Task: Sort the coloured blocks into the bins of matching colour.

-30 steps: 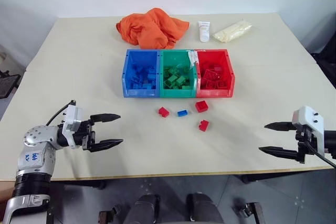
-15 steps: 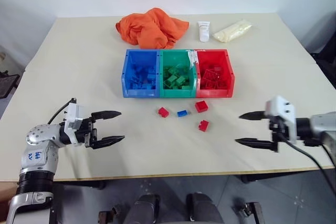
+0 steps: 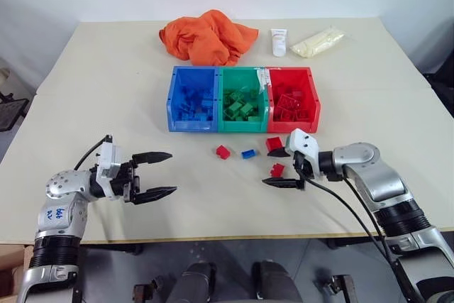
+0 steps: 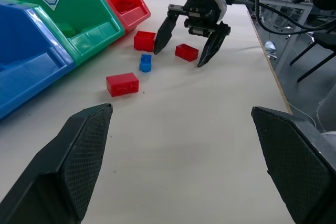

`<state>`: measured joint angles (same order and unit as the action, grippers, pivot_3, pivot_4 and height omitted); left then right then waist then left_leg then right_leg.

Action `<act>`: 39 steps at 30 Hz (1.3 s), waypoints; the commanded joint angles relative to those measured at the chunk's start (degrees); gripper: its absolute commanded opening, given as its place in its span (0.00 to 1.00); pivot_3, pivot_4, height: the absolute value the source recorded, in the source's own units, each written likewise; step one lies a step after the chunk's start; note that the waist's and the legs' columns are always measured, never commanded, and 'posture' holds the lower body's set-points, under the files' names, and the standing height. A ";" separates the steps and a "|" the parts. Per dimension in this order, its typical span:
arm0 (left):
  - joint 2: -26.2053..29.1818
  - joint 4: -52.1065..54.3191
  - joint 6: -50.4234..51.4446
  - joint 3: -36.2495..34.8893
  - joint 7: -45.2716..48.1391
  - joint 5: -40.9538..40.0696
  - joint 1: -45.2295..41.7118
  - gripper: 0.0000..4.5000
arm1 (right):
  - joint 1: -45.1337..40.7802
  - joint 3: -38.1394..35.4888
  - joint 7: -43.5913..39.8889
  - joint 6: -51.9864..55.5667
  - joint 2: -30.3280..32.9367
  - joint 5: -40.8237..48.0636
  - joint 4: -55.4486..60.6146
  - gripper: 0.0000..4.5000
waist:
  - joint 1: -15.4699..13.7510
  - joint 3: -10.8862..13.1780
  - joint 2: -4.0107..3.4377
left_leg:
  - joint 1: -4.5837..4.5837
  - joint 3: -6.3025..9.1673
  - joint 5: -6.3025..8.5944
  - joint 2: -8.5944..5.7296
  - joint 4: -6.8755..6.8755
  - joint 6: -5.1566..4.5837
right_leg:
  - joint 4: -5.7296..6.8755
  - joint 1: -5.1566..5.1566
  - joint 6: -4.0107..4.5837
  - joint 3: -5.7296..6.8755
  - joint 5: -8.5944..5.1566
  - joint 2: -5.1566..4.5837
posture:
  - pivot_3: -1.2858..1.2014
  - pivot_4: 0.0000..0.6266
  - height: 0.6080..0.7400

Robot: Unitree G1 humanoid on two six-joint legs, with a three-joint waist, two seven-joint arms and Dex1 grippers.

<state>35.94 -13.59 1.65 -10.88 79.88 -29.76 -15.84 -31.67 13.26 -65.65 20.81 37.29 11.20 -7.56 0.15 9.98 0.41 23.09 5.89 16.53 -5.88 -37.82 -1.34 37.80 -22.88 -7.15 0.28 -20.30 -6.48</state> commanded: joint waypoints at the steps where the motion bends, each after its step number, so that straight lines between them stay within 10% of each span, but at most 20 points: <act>1: 0.55 2.08 -0.21 -1.34 -0.44 -1.27 0.38 1.00 | 0.02 -0.49 -0.34 -0.71 -0.41 0.04 0.17 1.00 | 0.07 0.00 0.00 | 0.00 0.00 0.00 0.00 0.00 0.00 | 0.00 0.00 0.00 0.00 0.00 0.00 | 0.52 0.24 1.00; 6: 0.57 2.19 -0.32 -1.53 -0.79 -1.29 0.53 1.00 | 3.02 -1.84 -1.30 -0.85 0.59 1.44 1.60 0.96 | 0.07 0.00 0.00 | 0.00 0.00 0.00 0.01 0.00 0.00 | 0.01 0.00 0.00 0.00 0.00 0.01 | 0.52 0.24 1.00; 16: 0.26 1.91 -0.53 -1.26 -0.98 -1.15 0.16 1.00 | 5.70 -3.99 -1.24 -2.41 1.02 2.29 3.67 0.34 | 0.04 0.00 0.00 | -0.02 0.03 0.01 0.01 -0.01 0.01 | -0.02 0.06 0.00 0.05 0.00 0.00 | 0.52 0.24 1.00; 24: 0.23 1.68 -0.55 -1.11 -0.75 -1.15 -0.17 1.00 | -1.99 -10.43 2.85 0.46 1.25 4.59 4.01 0.34 | 0.15 0.00 -0.01 | -0.01 0.01 0.01 0.01 0.00 0.01 | -0.04 0.04 0.00 0.04 0.00 0.00 | 0.52 0.24 1.00; 33: -0.29 0.18 -0.86 -0.28 -0.51 -0.66 -1.89 1.00 | -21.24 -10.80 8.98 -8.80 -1.74 -1.62 -21.52 0.34 | 0.26 0.01 -0.01 | -0.01 -0.01 0.01 0.02 0.06 0.02 | -0.03 -0.01 0.00 0.05 0.00 0.01 | 0.52 0.24 1.00; 39: -0.55 0.25 -0.82 0.05 -0.42 -0.77 -2.21 1.00 | -28.12 -9.91 9.43 -16.18 -4.38 -4.97 -36.13 0.79 | 0.95 0.01 -0.02 | 0.00 0.00 0.01 0.02 0.09 0.02 | 0.02 -0.03 0.00 0.09 0.00 0.00 | 0.52 0.24 1.00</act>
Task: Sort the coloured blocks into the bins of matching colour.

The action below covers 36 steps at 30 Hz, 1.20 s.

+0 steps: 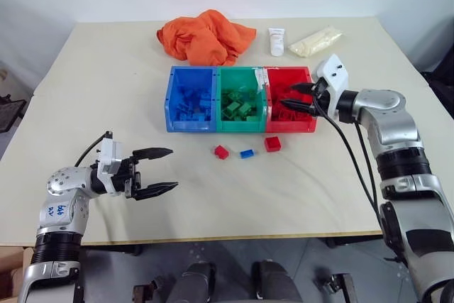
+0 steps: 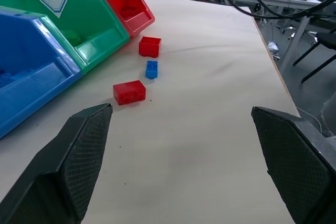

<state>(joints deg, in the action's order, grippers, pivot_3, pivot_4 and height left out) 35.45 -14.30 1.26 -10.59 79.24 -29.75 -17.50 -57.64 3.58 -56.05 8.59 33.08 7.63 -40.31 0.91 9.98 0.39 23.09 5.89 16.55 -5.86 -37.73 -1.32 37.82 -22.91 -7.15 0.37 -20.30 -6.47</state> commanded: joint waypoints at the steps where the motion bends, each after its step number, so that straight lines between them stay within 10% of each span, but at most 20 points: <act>1: -0.03 1.06 -0.42 -0.26 0.30 -0.80 -0.50 1.00 | -2.52 -0.17 -0.29 -4.83 -0.34 -1.72 -4.16 0.87 | 0.41 0.00 0.00 | 0.00 0.01 0.00 0.00 0.00 0.00 | 0.02 0.00 0.00 0.00 0.00 0.00 | 0.52 0.24 1.00; 8: 0.22 1.23 -0.33 -0.51 0.74 -0.96 -0.35 1.00 | -0.75 -0.90 -4.10 -6.48 0.30 -0.77 -0.88 0.99 | 1.21 0.01 -0.01 | 0.00 0.00 -0.01 0.02 0.08 0.02 | 0.10 -0.03 0.00 0.05 0.00 0.01 | 0.52 0.24 1.00; 21: 0.34 -1.27 -0.60 -0.40 1.83 -0.62 -1.88 1.00 | 33.75 -10.90 -19.05 7.06 14.83 16.44 38.60 0.99 | -0.32 0.01 -0.02 | 0.08 0.09 0.03 -0.02 -0.13 -0.04 | -0.10 0.12 0.00 0.14 0.00 -0.05 | 0.52 0.24 1.00; 36: 0.74 -3.01 -0.86 -0.60 2.76 -0.46 -2.58 1.00 | 60.45 -31.51 -19.81 12.07 25.66 21.06 46.30 0.99 | -0.84 0.01 -0.02 | -0.03 -0.02 0.06 0.05 -0.15 -0.08 | -0.27 0.28 0.00 0.11 0.00 -0.03 | 0.52 0.24 1.00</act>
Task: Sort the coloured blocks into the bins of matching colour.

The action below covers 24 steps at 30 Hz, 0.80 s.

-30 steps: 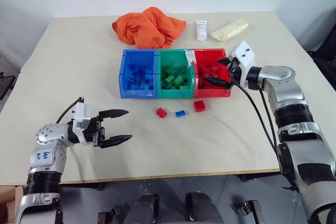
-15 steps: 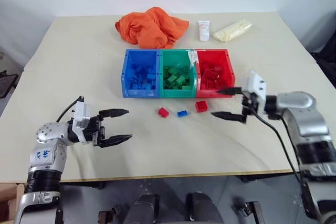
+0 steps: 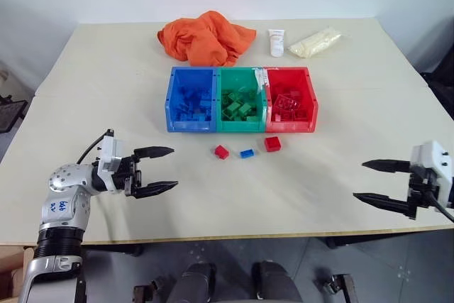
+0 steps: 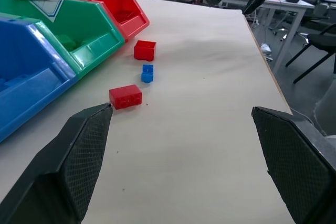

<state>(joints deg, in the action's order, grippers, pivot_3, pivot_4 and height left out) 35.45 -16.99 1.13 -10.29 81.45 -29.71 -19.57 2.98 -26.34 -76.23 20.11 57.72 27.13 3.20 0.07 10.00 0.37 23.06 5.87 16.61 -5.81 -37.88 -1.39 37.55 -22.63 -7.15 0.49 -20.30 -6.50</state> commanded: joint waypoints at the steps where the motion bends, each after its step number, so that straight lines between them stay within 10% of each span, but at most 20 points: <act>1: 0.70 -0.47 -0.75 -0.85 0.52 -0.44 -0.72 1.00 | -0.79 -0.90 1.11 0.94 0.72 1.60 3.19 0.99 | -0.02 0.00 0.00 | 0.00 -0.01 0.00 0.00 0.00 0.00 | 0.00 0.00 0.00 0.00 0.00 0.00 | 0.52 0.24 1.00; 24: -0.26 7.37 2.06 -1.22 -3.61 -1.85 2.88 1.00 | -22.87 24.93 27.18 -3.67 -26.03 -10.52 -5.77 0.99 | 0.12 -0.02 0.03 | -0.01 0.05 0.01 0.00 -0.02 0.03 | 0.13 -0.05 0.00 0.00 0.00 0.03 | 0.52 0.24 1.00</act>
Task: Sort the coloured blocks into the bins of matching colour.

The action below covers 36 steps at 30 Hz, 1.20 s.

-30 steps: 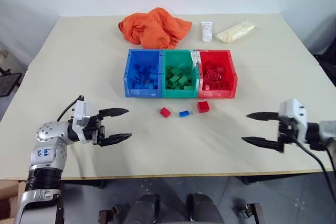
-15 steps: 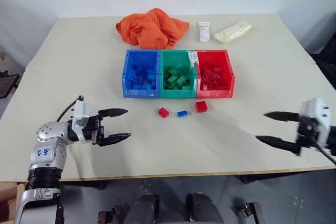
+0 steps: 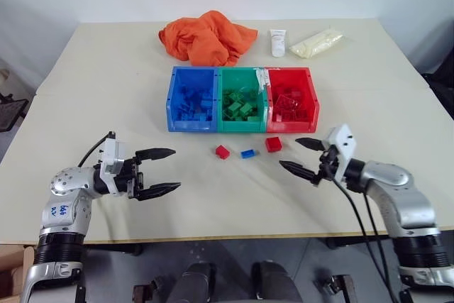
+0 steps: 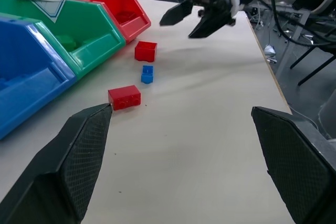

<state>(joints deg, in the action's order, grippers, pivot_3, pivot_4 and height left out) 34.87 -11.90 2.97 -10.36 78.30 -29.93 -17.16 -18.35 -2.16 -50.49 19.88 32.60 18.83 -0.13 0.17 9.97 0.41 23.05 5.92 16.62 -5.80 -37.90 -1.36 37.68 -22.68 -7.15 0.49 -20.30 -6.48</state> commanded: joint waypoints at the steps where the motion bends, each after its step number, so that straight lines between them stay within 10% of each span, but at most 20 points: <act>1: 0.37 2.52 0.37 -1.23 -0.60 -1.69 0.55 1.00 | -2.46 1.19 2.14 -3.95 -1.97 -2.68 -3.80 0.99 | 0.00 0.00 -0.01 | 0.00 0.00 0.00 -0.01 0.00 0.00 | 0.00 -0.01 0.00 -0.01 0.00 0.00 | 0.52 0.24 1.00; 12: 0.39 3.18 1.02 -1.28 -1.15 -1.67 0.35 1.00 | -9.69 2.97 6.21 -9.68 -8.97 -6.46 -16.69 0.99 | 0.26 0.00 -0.01 | 0.00 0.00 0.00 -0.01 0.01 0.01 | 0.08 -0.05 0.00 0.01 0.00 0.02 | 0.52 0.24 1.00; 21: 0.32 3.38 0.98 -1.54 -1.53 -1.67 0.52 1.00 | -6.59 3.41 4.78 -8.09 -9.43 -5.02 -10.12 0.45 | 0.42 0.00 -0.02 | -0.01 0.00 -0.01 0.00 0.01 0.01 | 0.13 -0.07 0.00 0.01 0.00 0.02 | 0.52 0.24 1.00; 30: -0.12 3.05 0.62 -1.40 -1.55 -1.58 0.71 1.00 | -5.97 -0.29 3.81 1.36 -3.78 0.73 7.70 0.45 | 0.19 0.02 -0.04 | 0.01 0.00 0.00 0.00 0.04 0.02 | 0.08 -0.11 0.00 -0.03 0.00 0.02 | 0.52 0.24 1.00; 36: -0.74 1.59 0.24 -0.80 -1.28 -1.16 -0.72 1.00 | -18.73 -2.33 6.12 -0.92 -1.57 -1.83 -4.06 0.45 | 0.17 0.02 -0.04 | 0.01 -0.04 0.00 -0.01 0.05 0.02 | 0.05 -0.12 0.00 -0.05 0.00 0.02 | 0.52 0.24 1.00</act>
<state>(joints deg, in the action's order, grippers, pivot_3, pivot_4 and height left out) 34.21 -10.17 3.98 -10.67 76.91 -30.12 -17.22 -35.20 -3.26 -44.64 21.02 30.41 17.87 -1.50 0.34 9.99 0.37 23.05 5.89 16.62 -5.80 -37.85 -1.34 37.75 -22.80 -7.15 0.45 -20.30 -6.46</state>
